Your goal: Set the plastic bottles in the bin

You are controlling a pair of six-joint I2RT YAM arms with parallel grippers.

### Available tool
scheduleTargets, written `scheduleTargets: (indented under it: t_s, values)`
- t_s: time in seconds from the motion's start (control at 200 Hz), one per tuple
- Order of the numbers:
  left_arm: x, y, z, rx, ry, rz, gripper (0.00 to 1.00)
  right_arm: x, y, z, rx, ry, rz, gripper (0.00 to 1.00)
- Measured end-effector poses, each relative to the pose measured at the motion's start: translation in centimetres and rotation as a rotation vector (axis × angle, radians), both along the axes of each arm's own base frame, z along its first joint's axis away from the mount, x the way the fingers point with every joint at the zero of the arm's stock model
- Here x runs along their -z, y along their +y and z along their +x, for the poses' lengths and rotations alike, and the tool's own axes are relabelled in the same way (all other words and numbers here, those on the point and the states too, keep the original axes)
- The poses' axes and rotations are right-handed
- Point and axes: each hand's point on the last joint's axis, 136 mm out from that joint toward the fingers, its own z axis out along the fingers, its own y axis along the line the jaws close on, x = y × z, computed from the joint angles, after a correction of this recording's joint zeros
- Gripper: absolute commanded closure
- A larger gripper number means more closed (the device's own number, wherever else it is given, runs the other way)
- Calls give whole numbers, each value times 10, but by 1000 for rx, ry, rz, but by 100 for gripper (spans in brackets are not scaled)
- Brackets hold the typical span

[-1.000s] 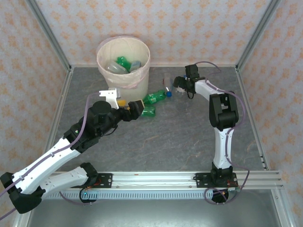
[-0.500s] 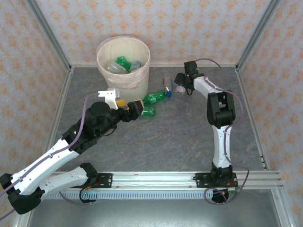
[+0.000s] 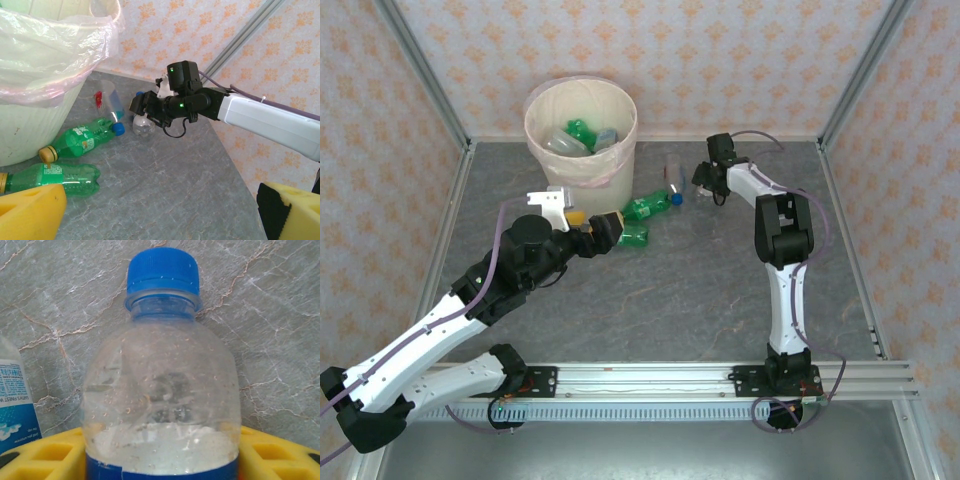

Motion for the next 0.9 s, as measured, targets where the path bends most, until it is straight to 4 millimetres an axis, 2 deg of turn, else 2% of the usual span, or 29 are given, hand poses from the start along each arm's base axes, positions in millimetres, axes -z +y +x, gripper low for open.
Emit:
scheduleTargets:
  t_s: [0.17,0.28,0.41,0.526,0.656,0.761,0.901]
  values:
    - [0,0,0,0,0,0,1,-1,0,0,3,-9,4,45]
    - [0,0,0,-1,0,0,1,-5,-2,-9,7,-7,4,45]
    - [0,1,1,-6,-1,3,1,-27,-5,-18,18,-42,16,45]
    - [-3,5,3,-32,-8,8,1,-69,-4,-22,21,-128,37,45]
    - [-8,15,5,-79,-17,21,1,-132,5,-26,9,-265,69,45]
    - [-13,23,4,-110,-20,40,1,-185,21,-32,-20,-385,98,45]
    - [-13,34,2,-149,-6,85,1,-235,52,-44,-75,-489,120,45]
